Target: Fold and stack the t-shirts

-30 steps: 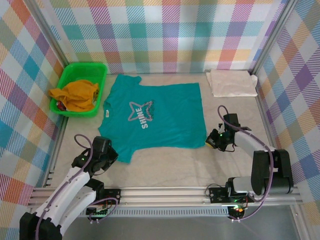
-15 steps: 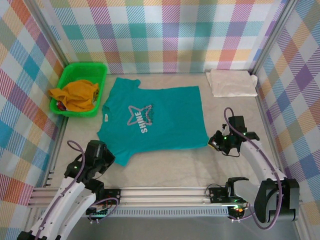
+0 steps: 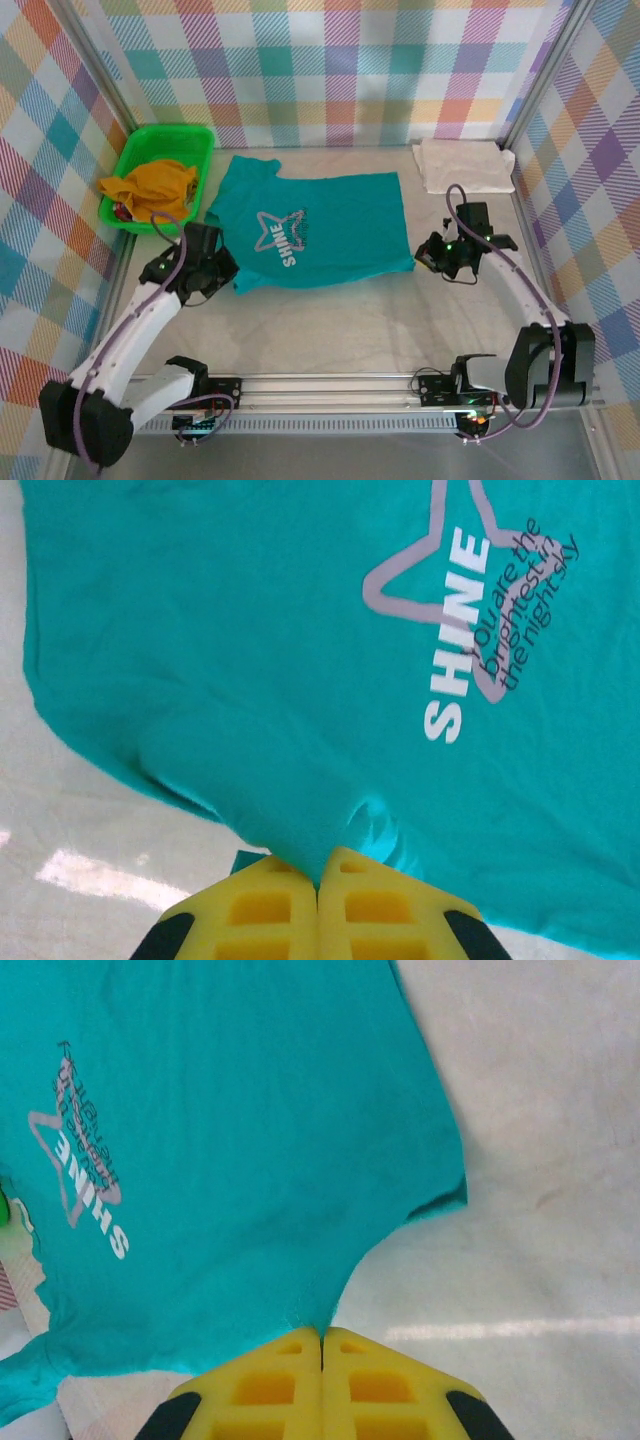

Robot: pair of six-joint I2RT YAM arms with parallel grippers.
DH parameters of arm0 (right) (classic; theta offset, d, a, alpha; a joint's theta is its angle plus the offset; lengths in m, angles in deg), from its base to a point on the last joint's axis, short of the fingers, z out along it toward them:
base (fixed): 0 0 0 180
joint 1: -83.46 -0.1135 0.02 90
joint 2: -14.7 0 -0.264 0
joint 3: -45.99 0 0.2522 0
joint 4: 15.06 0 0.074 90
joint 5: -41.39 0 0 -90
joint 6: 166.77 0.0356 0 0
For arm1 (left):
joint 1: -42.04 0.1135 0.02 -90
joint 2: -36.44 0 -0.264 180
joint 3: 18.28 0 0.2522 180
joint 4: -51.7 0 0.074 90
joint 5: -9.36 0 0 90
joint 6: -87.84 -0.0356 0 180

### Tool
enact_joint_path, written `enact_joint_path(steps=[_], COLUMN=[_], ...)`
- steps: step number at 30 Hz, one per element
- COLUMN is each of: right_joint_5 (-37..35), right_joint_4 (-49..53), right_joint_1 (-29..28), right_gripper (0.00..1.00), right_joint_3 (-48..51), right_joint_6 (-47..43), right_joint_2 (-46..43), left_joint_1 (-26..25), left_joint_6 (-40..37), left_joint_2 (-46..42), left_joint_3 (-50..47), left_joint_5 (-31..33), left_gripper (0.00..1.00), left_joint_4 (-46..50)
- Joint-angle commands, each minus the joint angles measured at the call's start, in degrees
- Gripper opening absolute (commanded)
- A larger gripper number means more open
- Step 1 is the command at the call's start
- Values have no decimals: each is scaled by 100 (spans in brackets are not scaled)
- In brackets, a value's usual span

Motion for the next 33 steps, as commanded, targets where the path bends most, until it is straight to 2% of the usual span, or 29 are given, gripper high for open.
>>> enact_joint_path(steps=[1,8,18,33], right_joint_5=[-92,-307,-498,-252], right_joint_4=[-185,-248,-39,-318], right_joint_1=[-38,-34,-43,-174], right_gripper=[0,0,0,0], right_joint_3=[-351,-905,-1668,-1979], right_joint_6=[-182,-375,-711,-616], right_joint_2=[474,1163,2052,2717], left_joint_1=[146,216,489,500], left_joint_6=[-742,-1487,-1804,-2127], left_joint_2=[576,1956,2586,3536], left_joint_3=[515,1460,1730,2321], left_joint_5=[186,593,814,871], left_gripper=[0,0,0,0], left_joint_4=[-205,-60,-167,-308])
